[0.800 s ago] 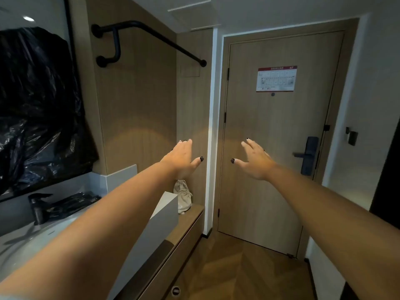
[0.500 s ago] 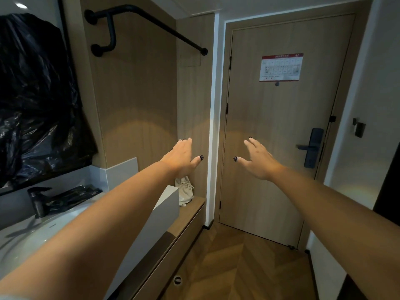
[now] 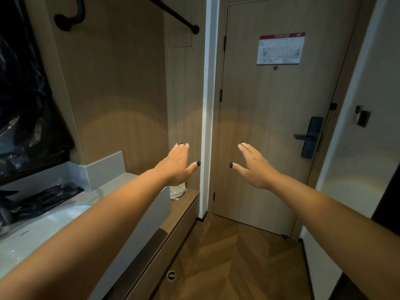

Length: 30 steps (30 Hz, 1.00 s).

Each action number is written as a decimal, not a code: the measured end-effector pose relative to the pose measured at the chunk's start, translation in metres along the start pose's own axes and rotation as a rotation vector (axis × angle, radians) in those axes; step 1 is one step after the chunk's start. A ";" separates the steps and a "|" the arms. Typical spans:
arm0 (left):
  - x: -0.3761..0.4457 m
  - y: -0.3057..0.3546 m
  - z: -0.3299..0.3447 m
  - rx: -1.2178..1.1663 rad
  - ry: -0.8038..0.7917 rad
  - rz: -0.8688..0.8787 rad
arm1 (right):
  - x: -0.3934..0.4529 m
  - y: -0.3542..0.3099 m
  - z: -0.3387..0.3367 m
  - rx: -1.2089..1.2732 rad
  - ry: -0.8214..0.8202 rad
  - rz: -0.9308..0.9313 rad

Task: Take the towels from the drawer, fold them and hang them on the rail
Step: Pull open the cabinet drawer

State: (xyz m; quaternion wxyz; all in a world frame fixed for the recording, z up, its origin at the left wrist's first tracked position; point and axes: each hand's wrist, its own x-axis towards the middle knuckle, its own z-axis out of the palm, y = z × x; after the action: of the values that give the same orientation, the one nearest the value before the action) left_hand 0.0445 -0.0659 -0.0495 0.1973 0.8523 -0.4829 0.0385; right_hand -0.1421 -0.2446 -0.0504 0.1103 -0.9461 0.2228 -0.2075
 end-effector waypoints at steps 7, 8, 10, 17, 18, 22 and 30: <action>0.062 -0.028 0.026 -0.044 -0.023 0.016 | 0.053 0.020 0.025 0.000 -0.019 -0.007; 0.071 -0.032 0.030 -0.049 -0.028 0.018 | 0.061 0.023 0.029 0.001 -0.020 -0.007; 0.089 -0.042 0.039 -0.056 -0.039 0.024 | 0.078 0.028 0.039 0.001 -0.023 -0.004; 0.143 -0.079 0.072 -0.065 -0.069 0.046 | 0.132 0.046 0.079 0.019 -0.065 0.016; 0.148 -0.083 0.077 -0.070 -0.074 0.046 | 0.137 0.048 0.086 0.029 -0.069 0.017; 0.161 -0.096 0.098 -0.089 -0.108 0.038 | 0.153 0.054 0.111 0.053 -0.109 0.011; 0.199 -0.108 0.130 -0.092 -0.139 0.010 | 0.192 0.083 0.144 0.069 -0.158 0.002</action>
State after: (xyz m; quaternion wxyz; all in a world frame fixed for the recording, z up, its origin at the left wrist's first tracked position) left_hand 0.2249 -0.2261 -0.1506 0.2021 0.8404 -0.5011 -0.0417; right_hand 0.0467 -0.3905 -0.1381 0.1601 -0.9550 0.2070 -0.1397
